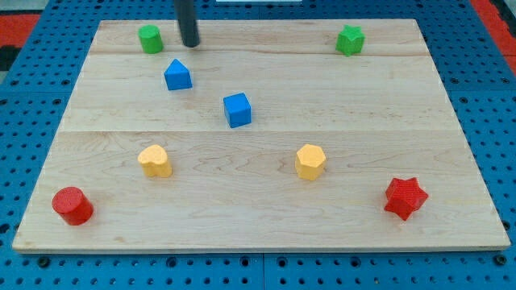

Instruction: Move the green star slightly down

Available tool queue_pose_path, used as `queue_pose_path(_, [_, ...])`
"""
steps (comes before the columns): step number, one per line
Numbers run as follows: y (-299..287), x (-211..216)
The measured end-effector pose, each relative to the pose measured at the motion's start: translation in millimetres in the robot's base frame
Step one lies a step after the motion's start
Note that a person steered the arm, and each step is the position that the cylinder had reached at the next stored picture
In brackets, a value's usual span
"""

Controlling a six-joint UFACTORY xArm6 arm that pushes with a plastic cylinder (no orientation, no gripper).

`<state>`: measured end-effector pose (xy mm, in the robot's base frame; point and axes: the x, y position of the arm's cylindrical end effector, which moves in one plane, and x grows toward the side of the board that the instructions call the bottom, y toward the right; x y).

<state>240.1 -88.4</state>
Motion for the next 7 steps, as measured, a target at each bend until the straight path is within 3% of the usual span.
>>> queue_pose_path(1, [89.4, -36.9])
queue_pose_path(2, [139.4, -46.6])
queue_pose_path(4, [268.4, -38.1])
queue_pose_path(5, [290.1, -42.8])
queue_pose_path(7, [282.5, 10.2])
